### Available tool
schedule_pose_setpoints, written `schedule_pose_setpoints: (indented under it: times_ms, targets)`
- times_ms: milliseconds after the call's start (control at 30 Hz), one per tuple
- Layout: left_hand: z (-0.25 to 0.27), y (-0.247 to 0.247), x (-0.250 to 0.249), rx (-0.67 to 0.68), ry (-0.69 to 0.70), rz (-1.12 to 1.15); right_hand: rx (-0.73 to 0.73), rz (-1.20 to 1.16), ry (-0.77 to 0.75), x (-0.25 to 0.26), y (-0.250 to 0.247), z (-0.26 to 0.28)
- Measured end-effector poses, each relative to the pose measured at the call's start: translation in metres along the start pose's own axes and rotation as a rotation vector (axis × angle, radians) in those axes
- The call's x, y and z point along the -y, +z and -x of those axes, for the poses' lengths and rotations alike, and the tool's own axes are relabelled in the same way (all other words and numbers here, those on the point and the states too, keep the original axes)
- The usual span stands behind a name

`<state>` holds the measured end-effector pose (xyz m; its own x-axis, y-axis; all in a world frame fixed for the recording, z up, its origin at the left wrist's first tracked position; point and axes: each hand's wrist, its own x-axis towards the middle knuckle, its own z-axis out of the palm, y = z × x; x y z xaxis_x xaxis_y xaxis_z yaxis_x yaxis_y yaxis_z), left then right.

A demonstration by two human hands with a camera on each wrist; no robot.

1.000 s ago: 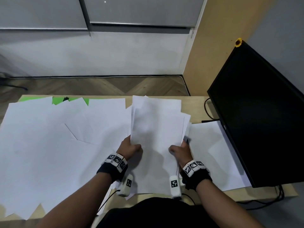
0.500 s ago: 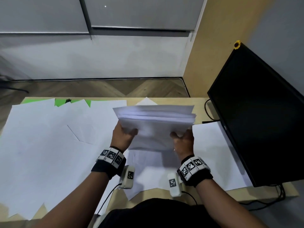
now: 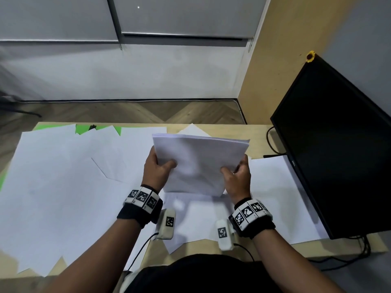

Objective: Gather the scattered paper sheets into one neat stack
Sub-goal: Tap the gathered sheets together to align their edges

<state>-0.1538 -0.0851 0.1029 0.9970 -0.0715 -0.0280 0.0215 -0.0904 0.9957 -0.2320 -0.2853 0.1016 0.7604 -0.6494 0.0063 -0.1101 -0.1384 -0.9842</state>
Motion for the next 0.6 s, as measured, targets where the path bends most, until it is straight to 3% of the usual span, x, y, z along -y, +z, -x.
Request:
schedule_pose_setpoints:
  times_ms: [267, 467, 600]
  targets:
    - [0.001, 0.003, 0.007, 0.006, -0.041, 0.02, -0.002, 0.013, 0.058, -0.005, 0.011, 0.001]
    - [-0.003, 0.001, 0.006, 0.073, -0.199, 0.067, -0.045, -0.014, 0.081, -0.006, 0.017, 0.001]
    - [-0.007, -0.002, -0.008, 0.08, -0.208, 0.116, -0.073, -0.089, 0.025, 0.01, 0.022, 0.001]
